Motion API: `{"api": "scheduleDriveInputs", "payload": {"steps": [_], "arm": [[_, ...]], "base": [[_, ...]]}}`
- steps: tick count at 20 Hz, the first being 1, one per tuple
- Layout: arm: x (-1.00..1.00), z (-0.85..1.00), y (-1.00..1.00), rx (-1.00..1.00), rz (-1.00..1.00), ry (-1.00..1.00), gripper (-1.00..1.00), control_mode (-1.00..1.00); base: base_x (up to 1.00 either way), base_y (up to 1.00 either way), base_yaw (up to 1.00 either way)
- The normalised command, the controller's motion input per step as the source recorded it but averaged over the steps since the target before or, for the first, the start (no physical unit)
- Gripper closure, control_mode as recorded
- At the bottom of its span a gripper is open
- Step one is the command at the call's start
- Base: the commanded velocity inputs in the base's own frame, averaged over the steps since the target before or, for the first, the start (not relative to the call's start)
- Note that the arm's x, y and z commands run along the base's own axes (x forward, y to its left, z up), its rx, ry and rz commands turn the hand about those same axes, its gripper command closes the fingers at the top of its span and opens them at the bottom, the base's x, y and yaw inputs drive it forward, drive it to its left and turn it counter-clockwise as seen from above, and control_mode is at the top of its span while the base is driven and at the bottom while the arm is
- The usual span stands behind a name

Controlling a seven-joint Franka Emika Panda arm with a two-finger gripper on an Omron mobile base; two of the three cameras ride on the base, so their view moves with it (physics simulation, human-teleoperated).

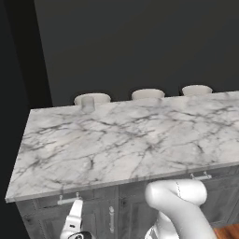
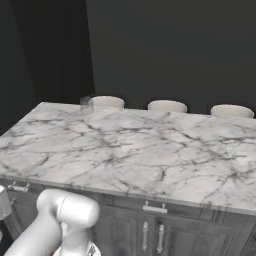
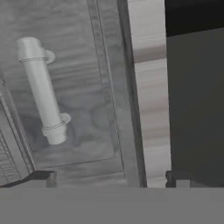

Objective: Take a straw from the drawer in front and place it inside the glass cup on the dining counter.

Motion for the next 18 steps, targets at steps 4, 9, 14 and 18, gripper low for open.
{"api": "scheduleDriveInputs", "payload": {"steps": [4,9,14,18], "arm": [[0.23,-0.11,0.09,-0.03,0.01,-0.01,-1.0,-1.0],[0.23,-0.2,0.13,-0.03,0.02,0.0,-1.0,-1.0],[0.18,-0.24,0.14,-0.04,0.02,0.0,-1.0,-1.0],[0.17,-0.23,0.16,-0.03,0.02,-0.02,-1.0,-1.0]], "base": [[0.0,0.0,0.0],[0.0,0.0,0.0],[0.0,0.0,0.0],[0.0,0.0,0.0]]}}
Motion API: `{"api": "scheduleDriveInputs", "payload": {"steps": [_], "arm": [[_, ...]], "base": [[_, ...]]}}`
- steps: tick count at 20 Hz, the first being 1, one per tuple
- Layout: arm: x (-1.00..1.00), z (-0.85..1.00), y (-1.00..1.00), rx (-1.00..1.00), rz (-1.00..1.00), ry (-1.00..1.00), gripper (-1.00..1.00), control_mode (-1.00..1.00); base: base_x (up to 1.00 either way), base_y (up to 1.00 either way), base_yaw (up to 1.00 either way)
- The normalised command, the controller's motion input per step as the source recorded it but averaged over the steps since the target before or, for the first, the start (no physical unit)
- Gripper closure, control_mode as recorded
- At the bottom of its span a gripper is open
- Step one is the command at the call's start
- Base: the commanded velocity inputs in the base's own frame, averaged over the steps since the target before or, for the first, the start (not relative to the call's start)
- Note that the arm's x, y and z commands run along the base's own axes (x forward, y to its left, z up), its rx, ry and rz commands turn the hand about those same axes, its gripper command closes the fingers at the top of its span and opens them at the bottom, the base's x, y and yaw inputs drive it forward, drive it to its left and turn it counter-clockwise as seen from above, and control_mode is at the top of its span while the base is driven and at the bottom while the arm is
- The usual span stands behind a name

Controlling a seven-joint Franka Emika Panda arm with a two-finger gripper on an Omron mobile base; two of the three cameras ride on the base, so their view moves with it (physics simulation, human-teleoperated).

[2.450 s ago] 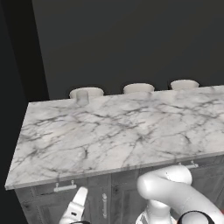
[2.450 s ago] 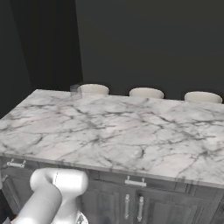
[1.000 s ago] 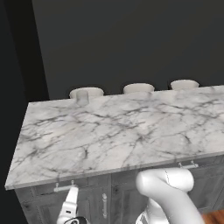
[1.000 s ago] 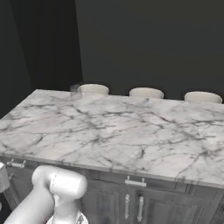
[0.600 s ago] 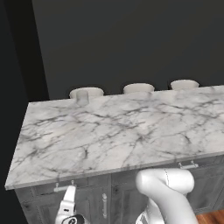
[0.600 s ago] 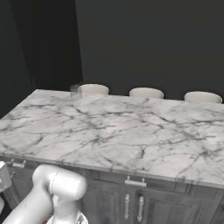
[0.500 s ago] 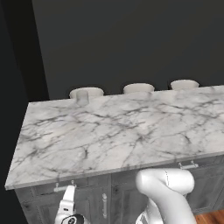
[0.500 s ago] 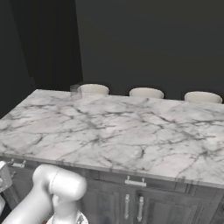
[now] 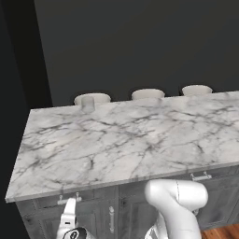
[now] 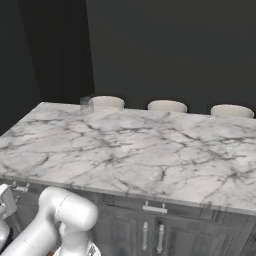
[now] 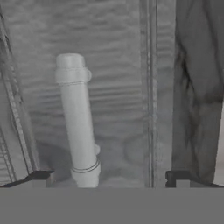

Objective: Take a straw from the drawer in front and place it inside the glass cup on the dining counter.

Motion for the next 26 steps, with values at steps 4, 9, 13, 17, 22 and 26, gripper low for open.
{"api": "scheduleDriveInputs", "payload": {"steps": [4,9,13,17,22,26], "arm": [[0.21,-0.31,0.21,-0.03,0.02,0.0,-1.0,-1.0],[0.28,-0.31,0.26,-0.03,0.02,0.0,-1.0,-1.0],[0.24,-0.28,0.28,-0.03,0.02,0.0,-1.0,-1.0],[0.18,-0.24,0.26,-0.02,0.01,-0.01,-1.0,-1.0],[0.31,-0.04,0.18,-0.01,0.0,-0.03,1.0,-1.0],[0.19,0.0,0.06,0.0,0.0,-0.01,1.0,-1.0]], "base": [[0.0,0.0,0.0],[0.0,0.0,0.0],[0.0,0.0,0.0],[0.0,0.0,0.0],[0.0,0.0,0.0],[0.0,0.0,0.0]]}}
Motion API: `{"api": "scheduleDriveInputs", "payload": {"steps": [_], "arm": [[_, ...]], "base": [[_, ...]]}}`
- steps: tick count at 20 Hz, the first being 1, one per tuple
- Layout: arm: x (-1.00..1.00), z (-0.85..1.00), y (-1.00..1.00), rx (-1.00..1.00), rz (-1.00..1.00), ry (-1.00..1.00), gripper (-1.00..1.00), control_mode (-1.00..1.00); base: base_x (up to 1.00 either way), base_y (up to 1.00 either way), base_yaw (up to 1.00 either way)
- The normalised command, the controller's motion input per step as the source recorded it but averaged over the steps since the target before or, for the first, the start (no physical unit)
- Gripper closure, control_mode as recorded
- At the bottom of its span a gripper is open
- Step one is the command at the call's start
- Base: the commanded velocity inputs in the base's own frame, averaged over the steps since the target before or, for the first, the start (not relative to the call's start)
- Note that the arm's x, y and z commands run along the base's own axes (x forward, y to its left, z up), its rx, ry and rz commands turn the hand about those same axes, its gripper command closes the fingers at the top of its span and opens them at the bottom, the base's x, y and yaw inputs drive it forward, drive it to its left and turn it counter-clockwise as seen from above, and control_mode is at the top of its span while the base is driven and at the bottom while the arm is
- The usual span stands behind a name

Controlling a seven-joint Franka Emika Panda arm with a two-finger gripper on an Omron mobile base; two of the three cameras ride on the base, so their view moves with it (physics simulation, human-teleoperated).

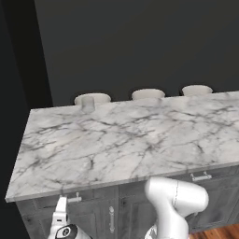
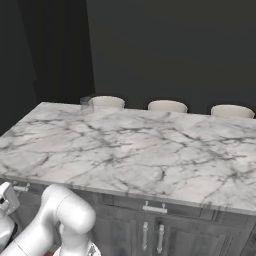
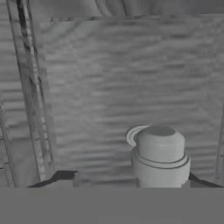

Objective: Take a straw from the drawer in front and place it inside the glass cup on the dining counter.

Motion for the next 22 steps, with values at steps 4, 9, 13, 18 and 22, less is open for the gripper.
{"api": "scheduleDriveInputs", "payload": {"steps": [4,9,13,18,22], "arm": [[-0.06,0.0,0.0,0.0,0.0,-0.04,1.0,-1.0],[-0.79,0.0,0.0,0.0,0.0,-0.05,1.0,-1.0],[-1.0,0.0,0.02,0.0,0.0,-0.01,1.0,-1.0],[-1.0,0.0,0.1,0.01,0.0,0.0,1.0,-1.0],[-1.0,0.0,0.14,0.01,0.0,0.0,1.0,-1.0]], "base": [[0.0,0.0,0.0],[0.0,0.0,0.0],[0.0,0.0,0.0],[0.0,0.0,0.0],[0.0,0.0,0.0]]}}
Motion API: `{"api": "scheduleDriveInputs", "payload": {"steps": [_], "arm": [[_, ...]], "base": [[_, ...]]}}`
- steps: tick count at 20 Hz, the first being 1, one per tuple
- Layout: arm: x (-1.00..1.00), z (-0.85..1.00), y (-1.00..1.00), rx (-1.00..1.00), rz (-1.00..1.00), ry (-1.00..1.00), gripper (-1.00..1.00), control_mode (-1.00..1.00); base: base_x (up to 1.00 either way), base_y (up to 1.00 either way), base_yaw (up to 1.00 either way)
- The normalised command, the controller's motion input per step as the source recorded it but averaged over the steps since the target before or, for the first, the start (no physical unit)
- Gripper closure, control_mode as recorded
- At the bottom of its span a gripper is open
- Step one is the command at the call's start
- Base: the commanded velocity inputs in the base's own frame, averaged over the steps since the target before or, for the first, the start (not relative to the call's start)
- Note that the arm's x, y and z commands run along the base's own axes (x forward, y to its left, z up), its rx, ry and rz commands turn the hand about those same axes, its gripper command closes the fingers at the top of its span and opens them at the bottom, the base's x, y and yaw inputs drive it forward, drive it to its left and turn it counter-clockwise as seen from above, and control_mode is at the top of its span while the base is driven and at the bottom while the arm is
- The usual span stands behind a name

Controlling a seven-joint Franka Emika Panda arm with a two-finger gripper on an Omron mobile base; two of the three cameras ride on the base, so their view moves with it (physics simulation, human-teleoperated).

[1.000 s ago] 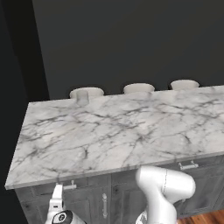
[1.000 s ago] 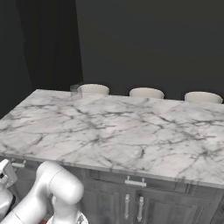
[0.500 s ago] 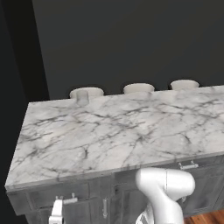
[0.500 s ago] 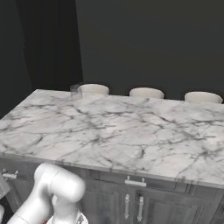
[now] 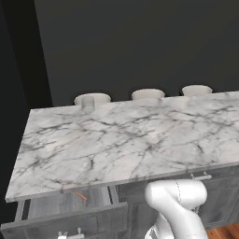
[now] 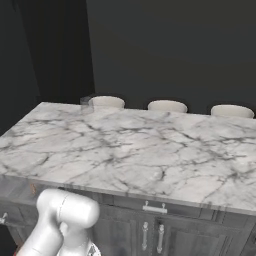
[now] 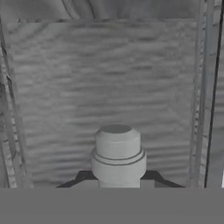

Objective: Take a straw from the drawer in front and place it inside the glass cup on the dining counter.

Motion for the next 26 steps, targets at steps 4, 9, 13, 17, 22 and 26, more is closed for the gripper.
{"api": "scheduleDriveInputs", "payload": {"steps": [4,9,13,17,22,26], "arm": [[-1.0,0.0,0.15,0.01,0.0,0.0,1.0,-1.0],[-1.0,0.0,0.14,0.0,0.0,0.0,1.0,-1.0],[-1.0,0.0,0.06,0.0,0.0,0.0,1.0,-1.0],[-0.73,0.0,0.01,0.0,0.0,0.0,-1.0,-1.0],[-0.03,0.18,0.0,0.05,0.0,0.08,-1.0,-1.0],[-0.01,0.43,0.0,0.19,0.0,0.4,-1.0,-1.0]], "base": [[0.0,0.0,0.0],[0.0,0.0,0.0],[0.0,0.0,0.0],[0.0,0.0,0.0],[0.0,0.0,0.0],[0.0,0.0,0.0]]}}
